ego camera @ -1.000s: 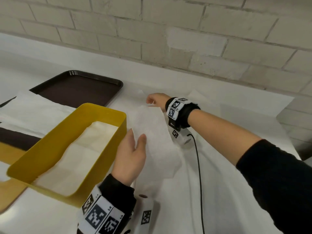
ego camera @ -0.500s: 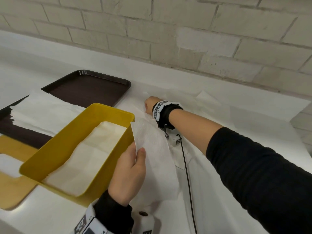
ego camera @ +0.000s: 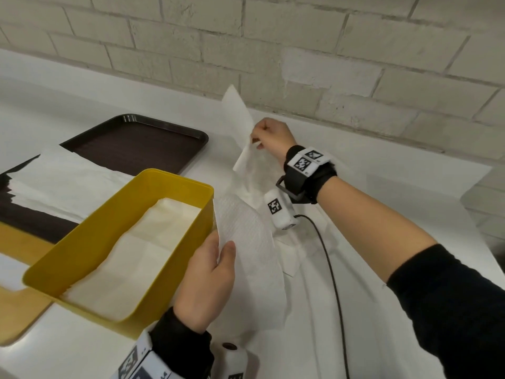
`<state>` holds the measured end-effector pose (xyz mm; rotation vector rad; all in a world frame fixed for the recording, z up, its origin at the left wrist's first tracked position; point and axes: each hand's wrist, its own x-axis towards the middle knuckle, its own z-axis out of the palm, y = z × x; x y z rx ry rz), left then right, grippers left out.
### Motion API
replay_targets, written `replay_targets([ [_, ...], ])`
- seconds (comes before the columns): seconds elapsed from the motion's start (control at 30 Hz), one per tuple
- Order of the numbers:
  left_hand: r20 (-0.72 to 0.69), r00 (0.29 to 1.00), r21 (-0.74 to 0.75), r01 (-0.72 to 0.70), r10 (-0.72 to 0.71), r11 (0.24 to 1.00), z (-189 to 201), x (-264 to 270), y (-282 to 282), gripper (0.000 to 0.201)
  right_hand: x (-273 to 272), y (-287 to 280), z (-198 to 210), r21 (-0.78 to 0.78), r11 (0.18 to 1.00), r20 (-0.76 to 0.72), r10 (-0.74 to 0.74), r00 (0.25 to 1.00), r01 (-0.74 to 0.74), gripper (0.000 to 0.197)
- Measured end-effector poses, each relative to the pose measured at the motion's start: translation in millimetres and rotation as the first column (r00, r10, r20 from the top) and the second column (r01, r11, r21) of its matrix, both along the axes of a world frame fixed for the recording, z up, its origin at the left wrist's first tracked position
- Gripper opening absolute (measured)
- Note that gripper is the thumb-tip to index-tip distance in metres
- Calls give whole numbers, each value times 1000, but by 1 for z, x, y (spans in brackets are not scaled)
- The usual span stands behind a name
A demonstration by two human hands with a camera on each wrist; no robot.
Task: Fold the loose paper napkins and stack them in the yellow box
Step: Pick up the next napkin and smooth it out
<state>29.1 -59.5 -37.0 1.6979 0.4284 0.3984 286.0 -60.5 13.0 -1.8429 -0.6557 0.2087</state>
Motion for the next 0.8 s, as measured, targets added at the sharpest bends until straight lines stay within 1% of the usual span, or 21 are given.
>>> replay_targets([
  [0.07, 36, 999, 15, 1, -1, 1000, -1, 2, 1, 35, -8, -15, 19, 157, 987, -85, 32, 996, -19, 28],
  [0.13, 71, 997, 4, -25, 25, 1000, -3, 5, 2, 44, -18, -34, 34, 274, 960, -113, 85, 990, -51, 28],
  [0.2, 122, 991, -28, -60, 63, 998, -4, 7, 3, 58, -28, -53, 46, 321, 943, -89, 125, 988, -90, 28],
  [0.27, 173, 981, -89, -77, 91, 993, -1, 8, 3, 73, -40, -73, 53, 337, 933, -49, 154, 987, -129, 28],
  [0.3, 202, 974, -101, -79, 98, 992, -1, 10, 2, 78, -46, -83, 57, 337, 929, -30, 172, 985, -152, 26],
  [0.33, 227, 969, -88, -79, 98, 993, 0, 11, 2, 79, -53, -93, 60, 325, 930, -6, 187, 982, -175, 23],
  [0.37, 243, 965, -60, -87, 99, 994, -2, 13, 1, 76, -61, -102, 62, 294, 935, 33, 197, 980, -198, 21],
  [0.4, 245, 964, -22, -95, 98, 995, -2, 15, 0, 69, -69, -110, 64, 238, 946, 91, 204, 975, -220, 21],
  [0.47, 218, 972, 58, -101, 87, 993, 0, 17, -4, 47, -86, -122, 64, 41, 975, 259, 199, 945, -217, 26],
  [0.5, 204, 976, 60, -89, 75, 994, 2, 18, -7, 42, -95, -125, 61, -81, 980, 371, 198, 908, -180, 25],
  [0.53, 199, 978, 37, -73, 64, 997, 4, 18, -9, 39, -104, -127, 58, -186, 972, 471, 217, 855, -144, 21],
  [0.57, 207, 976, 6, -68, 66, 998, 7, 19, -12, 35, -114, -128, 53, -270, 955, 530, 252, 810, -121, 13],
  [0.6, 224, 972, -38, -63, 70, 997, 10, 19, -13, 30, -122, -128, 49, -338, 934, 547, 295, 784, -115, 5],
  [0.63, 244, 967, -85, -53, 72, 995, 14, 19, -15, 25, -130, -129, 44, -392, 914, 549, 324, 771, -106, 8],
  [0.67, 263, 962, -129, -35, 68, 991, 18, 18, -17, 24, -135, -129, 38, -428, 898, 551, 348, 759, -100, 15],
  [0.7, 275, 960, -162, -15, 60, 987, 21, 17, -19, 29, -140, -129, 32, -453, 887, 554, 363, 749, -95, 20],
  [0.73, 279, 959, -200, 7, 50, 980, 25, 16, -21, 33, -144, -128, 25, -467, 880, 562, 375, 738, -91, 22],
  [0.8, 297, 954, -263, 56, 26, 963, 31, 13, -23, 28, -154, -127, 14, -505, 858, 564, 408, 718, -91, 22],
])
